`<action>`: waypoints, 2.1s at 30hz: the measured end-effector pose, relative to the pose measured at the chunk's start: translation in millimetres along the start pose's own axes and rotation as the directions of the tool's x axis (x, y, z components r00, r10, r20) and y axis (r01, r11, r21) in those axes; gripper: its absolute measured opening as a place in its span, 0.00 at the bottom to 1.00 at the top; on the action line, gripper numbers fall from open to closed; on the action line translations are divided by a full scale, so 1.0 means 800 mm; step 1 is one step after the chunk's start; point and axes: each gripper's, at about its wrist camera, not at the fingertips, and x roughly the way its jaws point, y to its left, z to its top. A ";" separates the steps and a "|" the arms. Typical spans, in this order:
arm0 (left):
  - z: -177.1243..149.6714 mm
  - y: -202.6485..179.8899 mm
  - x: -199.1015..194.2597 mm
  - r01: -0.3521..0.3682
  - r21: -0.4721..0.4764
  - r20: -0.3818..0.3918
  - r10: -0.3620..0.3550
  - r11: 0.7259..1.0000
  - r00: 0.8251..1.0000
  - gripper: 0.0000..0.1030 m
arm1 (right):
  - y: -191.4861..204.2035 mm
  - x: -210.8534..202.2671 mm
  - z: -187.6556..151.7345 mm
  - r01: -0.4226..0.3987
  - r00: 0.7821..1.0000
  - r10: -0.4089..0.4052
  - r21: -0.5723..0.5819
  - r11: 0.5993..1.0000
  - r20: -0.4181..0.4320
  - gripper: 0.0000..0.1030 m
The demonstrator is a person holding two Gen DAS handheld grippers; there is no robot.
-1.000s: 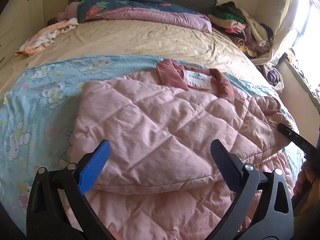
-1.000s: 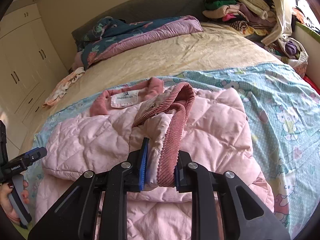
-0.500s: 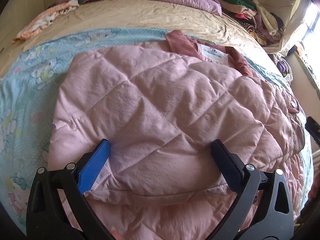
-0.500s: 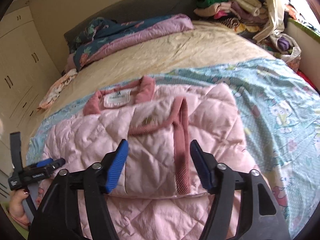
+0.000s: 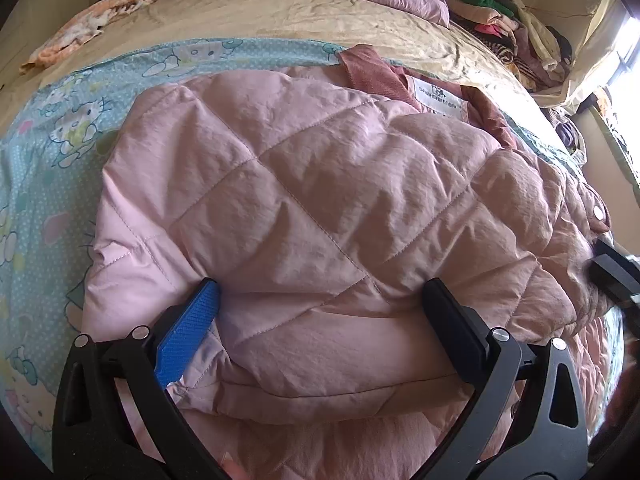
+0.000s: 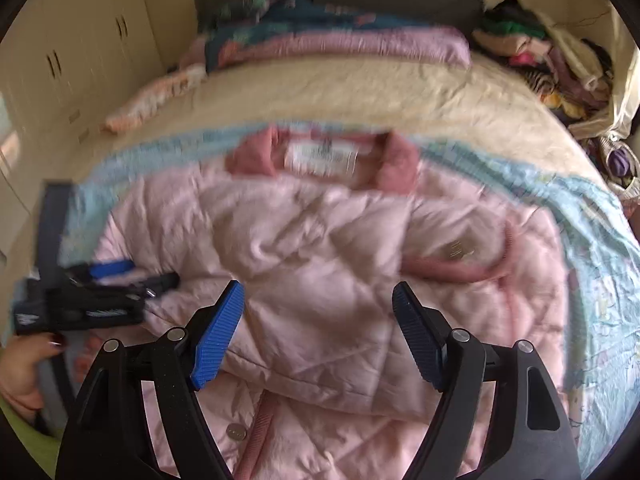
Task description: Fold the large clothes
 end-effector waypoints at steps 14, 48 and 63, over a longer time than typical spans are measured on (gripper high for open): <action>-0.010 -0.008 -0.036 0.001 0.019 0.036 -0.001 1.000 0.999 0.92 | -0.010 0.039 -0.020 -0.002 1.000 0.003 0.060 0.998 -0.016 0.82; -0.048 0.002 -0.147 0.057 -0.038 0.166 -0.050 0.998 0.985 0.92 | -0.027 -0.132 -0.069 -0.215 0.965 0.166 0.250 0.944 0.203 0.95; -0.073 -0.013 -0.216 0.062 -0.017 0.240 -0.056 0.998 0.969 0.92 | -0.006 -0.229 -0.086 -0.258 0.934 0.196 0.183 0.949 0.300 0.95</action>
